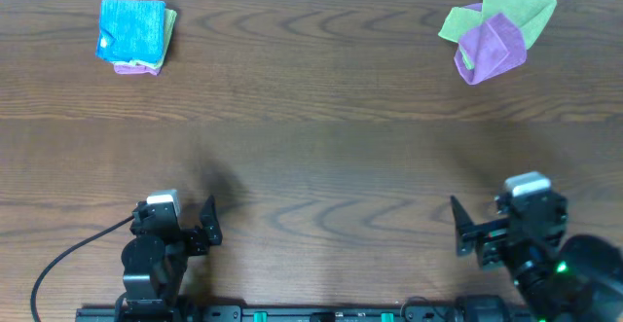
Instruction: Fold the cloth
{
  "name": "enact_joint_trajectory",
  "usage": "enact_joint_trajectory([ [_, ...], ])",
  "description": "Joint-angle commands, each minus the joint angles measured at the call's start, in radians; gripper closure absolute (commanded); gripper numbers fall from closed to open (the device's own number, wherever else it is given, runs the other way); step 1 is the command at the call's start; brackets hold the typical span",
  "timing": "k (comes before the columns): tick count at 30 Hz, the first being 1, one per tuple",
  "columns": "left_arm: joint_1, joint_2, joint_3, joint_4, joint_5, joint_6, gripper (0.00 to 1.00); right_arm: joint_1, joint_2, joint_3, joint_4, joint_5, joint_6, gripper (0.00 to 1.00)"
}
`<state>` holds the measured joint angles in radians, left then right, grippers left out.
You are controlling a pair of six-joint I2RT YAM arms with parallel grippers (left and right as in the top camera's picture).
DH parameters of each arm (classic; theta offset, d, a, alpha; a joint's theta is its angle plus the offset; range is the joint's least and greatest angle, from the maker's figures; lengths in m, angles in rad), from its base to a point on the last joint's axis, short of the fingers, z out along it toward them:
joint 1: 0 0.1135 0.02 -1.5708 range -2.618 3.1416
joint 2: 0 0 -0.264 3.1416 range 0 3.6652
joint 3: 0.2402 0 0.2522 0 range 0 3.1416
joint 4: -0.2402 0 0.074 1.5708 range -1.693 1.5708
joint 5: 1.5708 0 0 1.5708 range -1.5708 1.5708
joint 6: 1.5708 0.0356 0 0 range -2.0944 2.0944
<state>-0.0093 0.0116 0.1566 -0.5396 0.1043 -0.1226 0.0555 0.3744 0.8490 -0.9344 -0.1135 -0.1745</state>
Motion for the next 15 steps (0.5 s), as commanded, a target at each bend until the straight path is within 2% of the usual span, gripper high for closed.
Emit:
enact_joint_trajectory([
  [1,0.004,-0.007,-0.011,0.005,-0.01,0.014,0.04,-0.004,-0.122,-0.156,0.072,0.02,-0.051,0.01],
  [5,0.004,-0.007,-0.011,0.005,-0.01,0.014,0.05,-0.02,-0.248,-0.312,0.114,0.02,-0.051,0.01],
  [15,0.004,-0.007,-0.011,0.005,-0.01,0.014,0.05,-0.031,-0.369,-0.494,0.113,0.02,-0.051,0.01],
])
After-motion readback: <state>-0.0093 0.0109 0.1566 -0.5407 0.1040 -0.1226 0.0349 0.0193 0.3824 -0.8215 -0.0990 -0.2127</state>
